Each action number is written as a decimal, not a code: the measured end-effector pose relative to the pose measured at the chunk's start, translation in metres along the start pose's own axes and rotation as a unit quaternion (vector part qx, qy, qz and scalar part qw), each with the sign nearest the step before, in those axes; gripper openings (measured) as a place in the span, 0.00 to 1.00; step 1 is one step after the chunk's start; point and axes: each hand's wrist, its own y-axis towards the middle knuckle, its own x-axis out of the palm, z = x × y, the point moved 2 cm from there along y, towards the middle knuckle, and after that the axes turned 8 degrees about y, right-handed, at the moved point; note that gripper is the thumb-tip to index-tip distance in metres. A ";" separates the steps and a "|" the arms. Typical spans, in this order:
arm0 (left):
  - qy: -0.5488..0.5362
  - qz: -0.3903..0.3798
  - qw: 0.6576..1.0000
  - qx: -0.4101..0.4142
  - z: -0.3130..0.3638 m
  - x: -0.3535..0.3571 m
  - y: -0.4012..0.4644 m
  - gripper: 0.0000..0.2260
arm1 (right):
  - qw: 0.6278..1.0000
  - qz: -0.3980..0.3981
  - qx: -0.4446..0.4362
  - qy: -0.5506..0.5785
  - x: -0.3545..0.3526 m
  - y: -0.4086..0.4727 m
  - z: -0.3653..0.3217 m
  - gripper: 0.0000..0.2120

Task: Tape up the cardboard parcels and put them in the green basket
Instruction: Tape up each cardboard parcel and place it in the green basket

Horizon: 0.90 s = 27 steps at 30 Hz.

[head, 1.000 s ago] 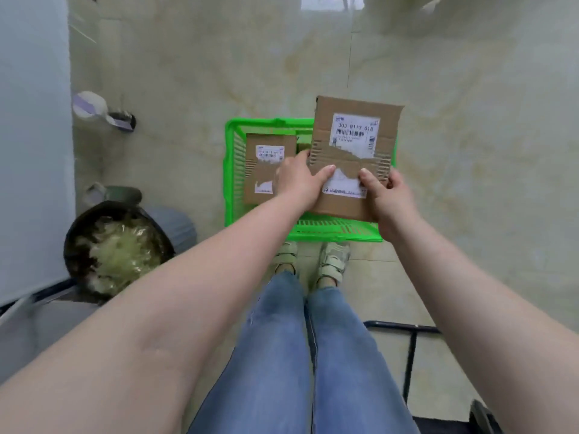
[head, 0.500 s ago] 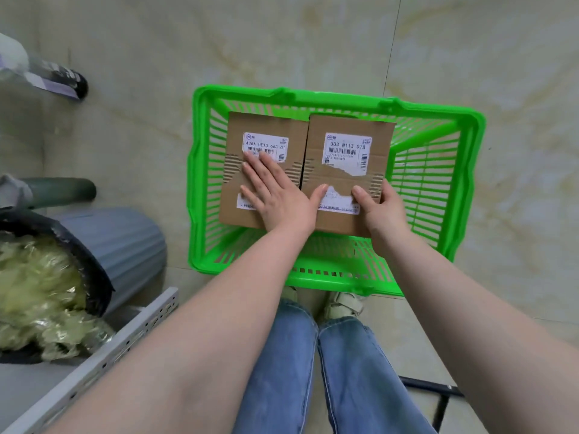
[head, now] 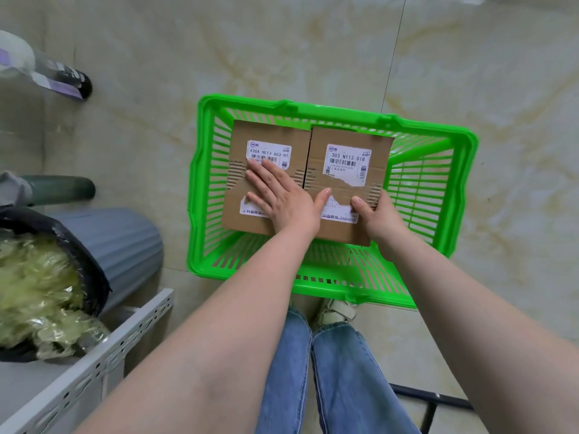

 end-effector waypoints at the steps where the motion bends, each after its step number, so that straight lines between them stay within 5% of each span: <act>1: -0.016 0.000 1.000 -0.005 0.003 0.000 0.001 0.55 | 1.000 -0.004 -0.003 -0.007 -0.001 0.001 0.000 0.20; 10: -0.070 0.013 0.997 -0.019 0.001 0.008 0.008 0.59 | 0.998 -0.041 -0.028 -0.042 -0.012 0.004 0.006 0.16; 20: -0.049 0.045 0.997 -0.043 0.006 -0.003 -0.004 0.56 | 0.998 0.015 0.029 -0.061 -0.003 -0.001 0.000 0.32; 27: -0.112 0.033 0.993 -0.020 0.009 -0.046 -0.018 0.46 | 0.987 0.093 -0.004 -0.128 -0.003 -0.026 -0.048 0.32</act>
